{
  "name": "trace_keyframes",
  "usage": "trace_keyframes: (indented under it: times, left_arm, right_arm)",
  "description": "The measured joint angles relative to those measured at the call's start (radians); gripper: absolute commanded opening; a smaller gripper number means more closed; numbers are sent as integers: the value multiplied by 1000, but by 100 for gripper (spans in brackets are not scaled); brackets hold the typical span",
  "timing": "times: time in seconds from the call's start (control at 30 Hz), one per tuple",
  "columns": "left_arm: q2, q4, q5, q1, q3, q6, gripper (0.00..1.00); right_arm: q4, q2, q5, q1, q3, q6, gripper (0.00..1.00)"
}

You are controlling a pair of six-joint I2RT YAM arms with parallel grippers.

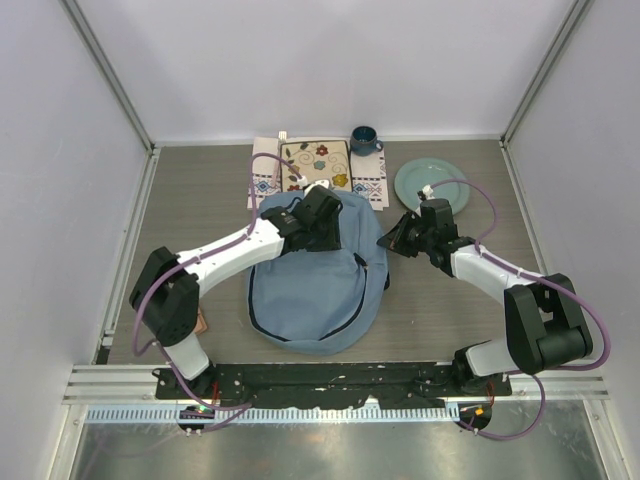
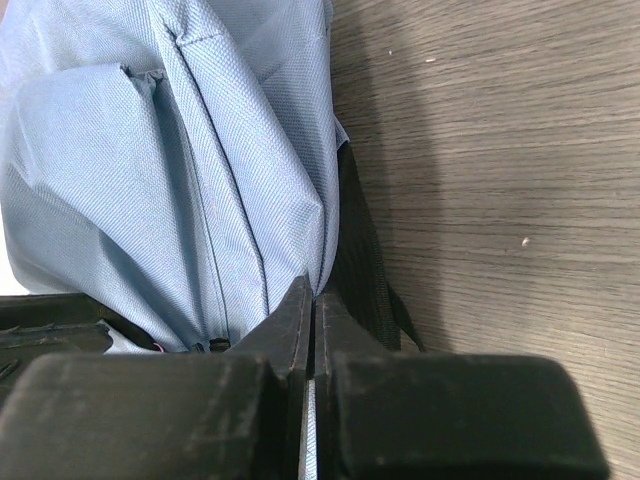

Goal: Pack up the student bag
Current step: Move the student bag to the center of the board.

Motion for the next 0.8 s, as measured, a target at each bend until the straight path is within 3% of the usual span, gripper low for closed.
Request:
trace_keyframes:
  times: [0.17,0.4,0.47,0.57,0.6,0.67,0.7,0.8]
  left_arm:
    - [5,0,0,2,0,0,29]
    - [13,2,1,3,0,-1,2]
    - [16,2,3,3,0,-2,0]
    - [24,3,8,3,0,0,0]
    - [26,4,10,3,0,0,0]
    - [27,7,15,3,0,1,0]
    - [27,12,19,3,0,1,0]
    - [27,34,32,3,-2,5,0]
  right_arm:
    - [0,0,0,0,0,0,1]
    - [0,0,0,0,-1,0,2]
    - [1,0,0,0,-3,1,3]
    - [0,0,0,0,-5,4,15]
    - [0,0,0,0,-5,5,28]
    - [-4,-2,2,0,-5,3,42]
    - [-9,-5,4,0,-5,5,57]
    - [-38,-36,23,0,-5,-4,68]
